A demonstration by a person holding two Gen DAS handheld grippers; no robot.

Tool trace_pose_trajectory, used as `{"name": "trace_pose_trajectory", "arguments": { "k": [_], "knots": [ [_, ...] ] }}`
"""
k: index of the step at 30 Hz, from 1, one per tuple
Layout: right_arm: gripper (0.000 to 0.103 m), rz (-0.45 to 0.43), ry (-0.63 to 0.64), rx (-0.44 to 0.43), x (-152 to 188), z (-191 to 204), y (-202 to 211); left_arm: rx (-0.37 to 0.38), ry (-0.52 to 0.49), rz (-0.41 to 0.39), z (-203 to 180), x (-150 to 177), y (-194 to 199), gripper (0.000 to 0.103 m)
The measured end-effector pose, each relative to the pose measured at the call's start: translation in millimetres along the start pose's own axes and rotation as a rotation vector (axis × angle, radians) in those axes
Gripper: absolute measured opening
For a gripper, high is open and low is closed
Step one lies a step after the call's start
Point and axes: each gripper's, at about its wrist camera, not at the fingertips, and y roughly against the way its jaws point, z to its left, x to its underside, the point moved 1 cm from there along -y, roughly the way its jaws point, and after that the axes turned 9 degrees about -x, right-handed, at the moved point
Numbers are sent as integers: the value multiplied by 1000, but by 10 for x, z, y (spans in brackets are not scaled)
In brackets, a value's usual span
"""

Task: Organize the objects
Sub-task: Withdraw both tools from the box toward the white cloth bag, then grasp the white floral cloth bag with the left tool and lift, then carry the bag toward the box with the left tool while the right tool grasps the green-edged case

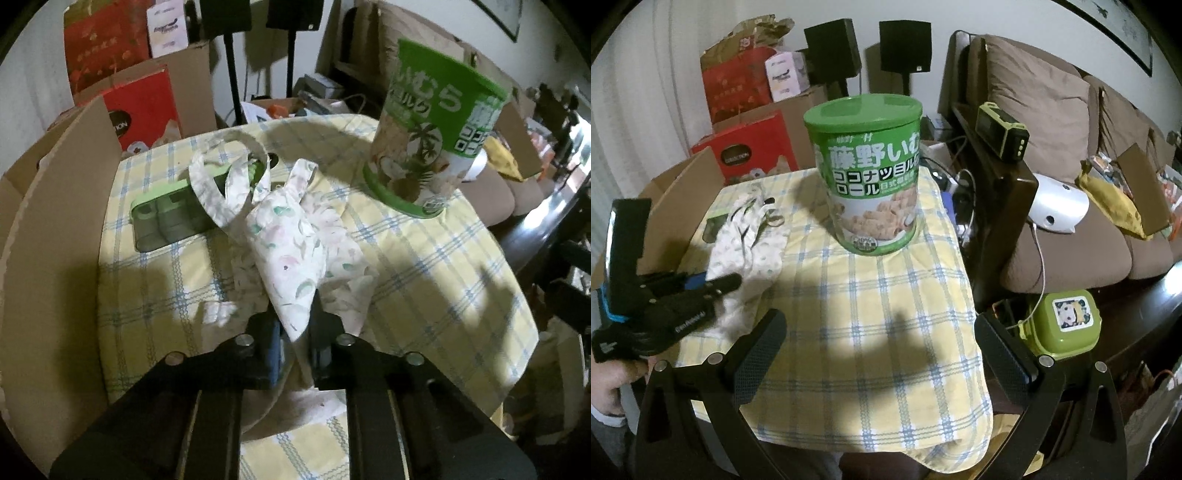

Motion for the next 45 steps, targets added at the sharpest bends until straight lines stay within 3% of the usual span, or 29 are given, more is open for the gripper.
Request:
{"name": "trace_pose_trajectory", "arguments": {
  "k": [11,17,26,34,45],
  "knots": [
    [102,-4,0,-17,-19,51,26,97,92,-146,199,-173,711,8],
    [102,-13,-2,-35,-50,92,75,145,140,-234,505,-287,1270,8],
    [102,-30,34,-87,-170,311,117,170,190,-333,973,-207,2042,8],
    [102,-30,40,-138,-249,450,46,58,250,-421,1483,2,2538,8],
    [102,5,57,-234,-314,810,-160,-23,349,-389,1977,275,2430,8]
  ]
}}
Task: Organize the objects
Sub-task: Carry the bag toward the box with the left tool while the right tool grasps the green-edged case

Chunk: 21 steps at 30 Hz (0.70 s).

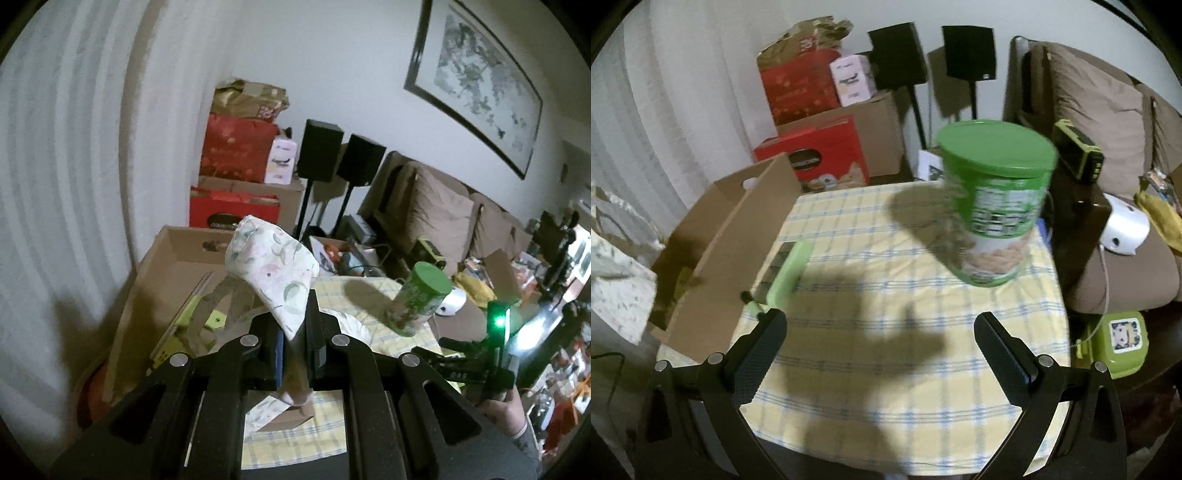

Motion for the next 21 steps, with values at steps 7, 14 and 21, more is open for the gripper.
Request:
{"name": "trace_pose_trajectory", "arguments": {
  "k": [7,14,21],
  "knots": [
    [102,42,22,-41,-138,352,-385,-37,8,11,132,103,-19,8],
    [94,87,30,-32,-233,564,-866,-44,27,16,278,118,-24,8],
    [81,150,-29,-61,-263,630,-1347,-41,42,27,391,140,-72,8]
  ]
}}
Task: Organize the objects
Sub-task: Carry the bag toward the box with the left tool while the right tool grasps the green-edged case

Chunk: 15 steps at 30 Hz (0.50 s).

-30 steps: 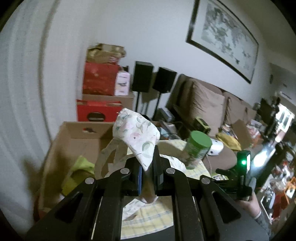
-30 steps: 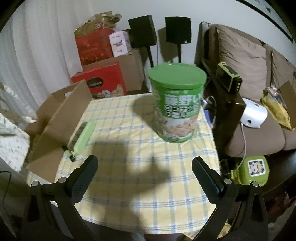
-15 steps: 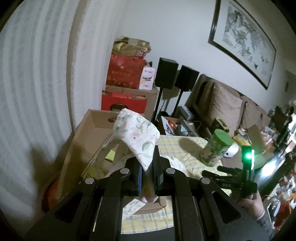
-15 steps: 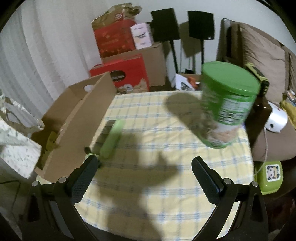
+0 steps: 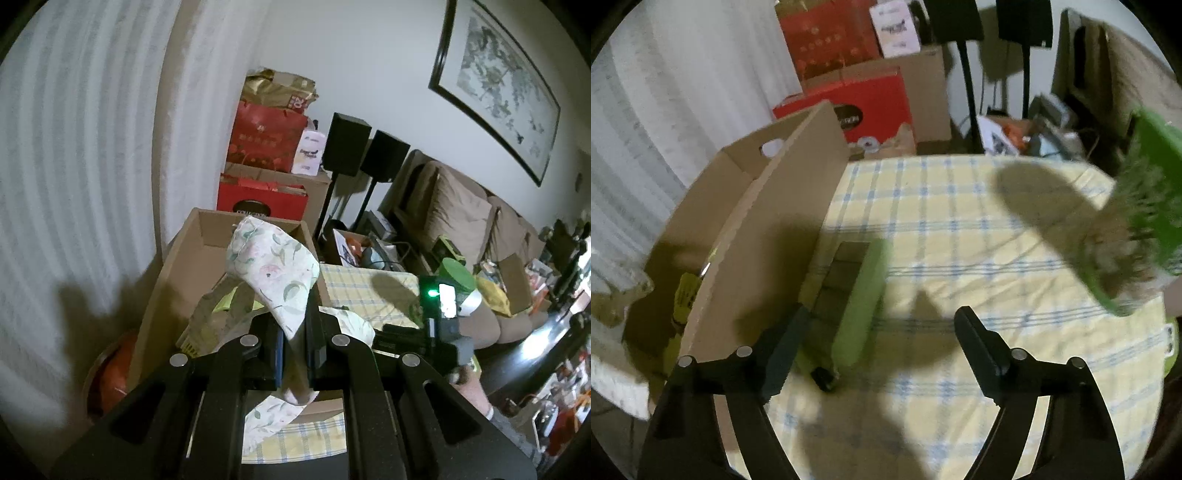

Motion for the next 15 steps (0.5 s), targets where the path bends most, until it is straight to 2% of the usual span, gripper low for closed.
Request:
{"name": "trace_pose_trajectory", "arguments": {
  "k": [11,15],
  "knots": [
    [81,29,30,58,-56,130,-413,1,-1,7,38,1,-72,8],
    [76,41,52,78,-38,136,-522,5,2,16,41,19,-105,8]
  ]
}}
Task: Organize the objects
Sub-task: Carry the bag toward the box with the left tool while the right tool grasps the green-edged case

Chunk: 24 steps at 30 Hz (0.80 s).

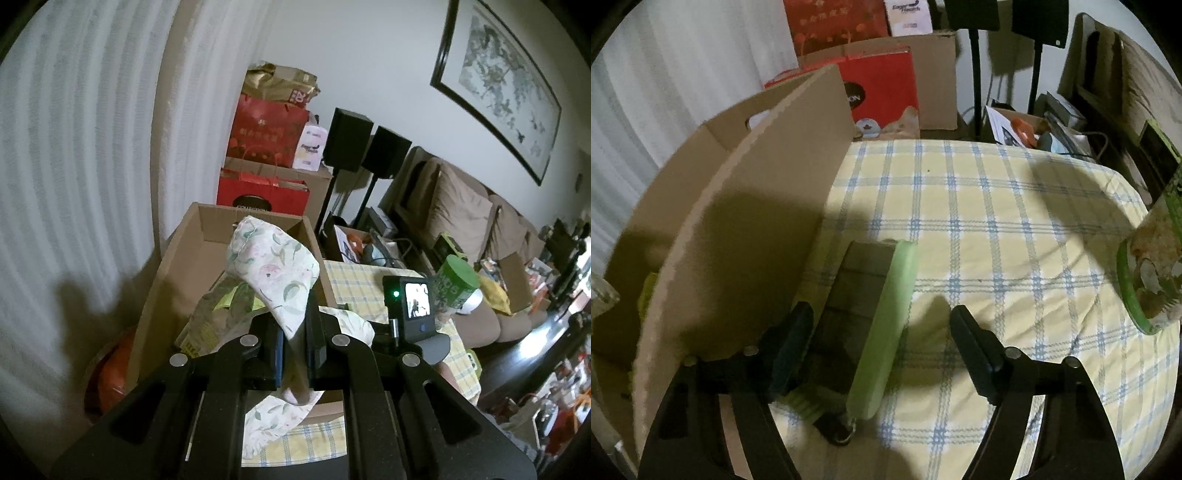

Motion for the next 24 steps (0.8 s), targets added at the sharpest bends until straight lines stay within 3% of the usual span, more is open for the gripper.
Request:
{"name": "trace_pose_trajectory", "arguments": {
  "k": [4,8,12,16,21,23,24],
  "knots": [
    [74,-3,5,-2,1,-13,-22,4,-2,8,-15,9,-26,8],
    [58,2,19,-16,-3,-9,-7,5,-4,12,-30,14,-25,8],
    [52,12,33,35,20,-62,83,9,-3,10,-46,13,-22,8],
    [51,30,-5,34,46,-167,132,17,0,15,-62,22,-37,8],
    [59,39,17,55,73,-93,47,20,-9,24,-108,34,-55,8],
    [57,26,53,90,99,-41,30,18,-12,27,-110,28,-72,8],
    [51,23,58,98,107,-36,32,16,-13,28,-111,26,-76,8]
  ]
}}
